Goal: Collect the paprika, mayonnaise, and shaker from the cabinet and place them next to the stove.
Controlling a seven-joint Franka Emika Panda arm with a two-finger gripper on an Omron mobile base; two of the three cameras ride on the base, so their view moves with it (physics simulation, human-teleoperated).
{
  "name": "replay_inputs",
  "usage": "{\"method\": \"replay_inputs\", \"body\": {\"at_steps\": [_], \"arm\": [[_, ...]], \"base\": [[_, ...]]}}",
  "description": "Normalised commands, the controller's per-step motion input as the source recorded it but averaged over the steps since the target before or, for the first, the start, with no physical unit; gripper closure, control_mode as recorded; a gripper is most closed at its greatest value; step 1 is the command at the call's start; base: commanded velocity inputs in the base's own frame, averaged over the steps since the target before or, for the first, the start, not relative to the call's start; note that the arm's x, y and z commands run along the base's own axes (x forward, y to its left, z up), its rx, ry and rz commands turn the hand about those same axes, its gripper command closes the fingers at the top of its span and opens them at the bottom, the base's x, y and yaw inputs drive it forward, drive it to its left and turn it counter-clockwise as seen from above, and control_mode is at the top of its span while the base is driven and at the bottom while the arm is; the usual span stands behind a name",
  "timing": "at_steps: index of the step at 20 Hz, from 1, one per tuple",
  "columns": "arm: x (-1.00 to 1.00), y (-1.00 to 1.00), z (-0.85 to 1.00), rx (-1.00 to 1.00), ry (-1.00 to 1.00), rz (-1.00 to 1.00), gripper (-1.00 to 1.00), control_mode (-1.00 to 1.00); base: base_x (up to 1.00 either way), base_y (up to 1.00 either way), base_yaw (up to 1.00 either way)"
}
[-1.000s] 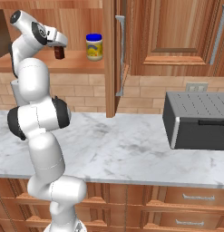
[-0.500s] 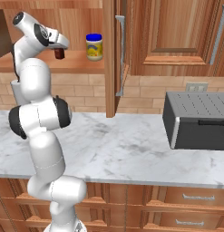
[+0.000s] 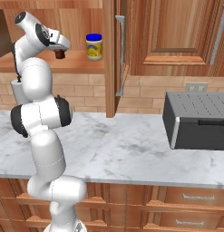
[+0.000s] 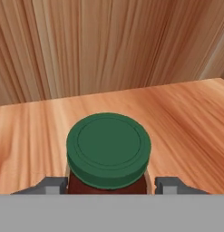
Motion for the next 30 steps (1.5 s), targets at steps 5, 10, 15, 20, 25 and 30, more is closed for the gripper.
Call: {"method": "replay_inputs", "body": {"at_steps": [5, 10, 15, 20, 25, 30], "arm": [[0.0, 0.0, 0.0, 0.0, 0.01, 0.0, 1.0, -1.0], [0.0, 0.0, 0.0, 0.0, 0.0, 0.0, 1.0, -1.0], [0.0, 0.0, 0.0, 0.0, 0.0, 0.0, 1.0, -1.0], [0.0, 0.0, -0.04, 0.01, 0.0, 0.0, 1.0, -1.0], [-0.03, 0.0, -0.1, 0.0, -0.02, 0.0, 1.0, -1.0], [-0.25, 0.0, -0.22, 0.0, -0.04, 0.0, 1.0, -1.0]], "base": [[0.0, 0.0, 0.0], [0.0, 0.0, 0.0], [0.0, 0.0, 0.0], [0.0, 0.0, 0.0], [0.0, 0.0, 0.0], [0.0, 0.0, 0.0]]}}
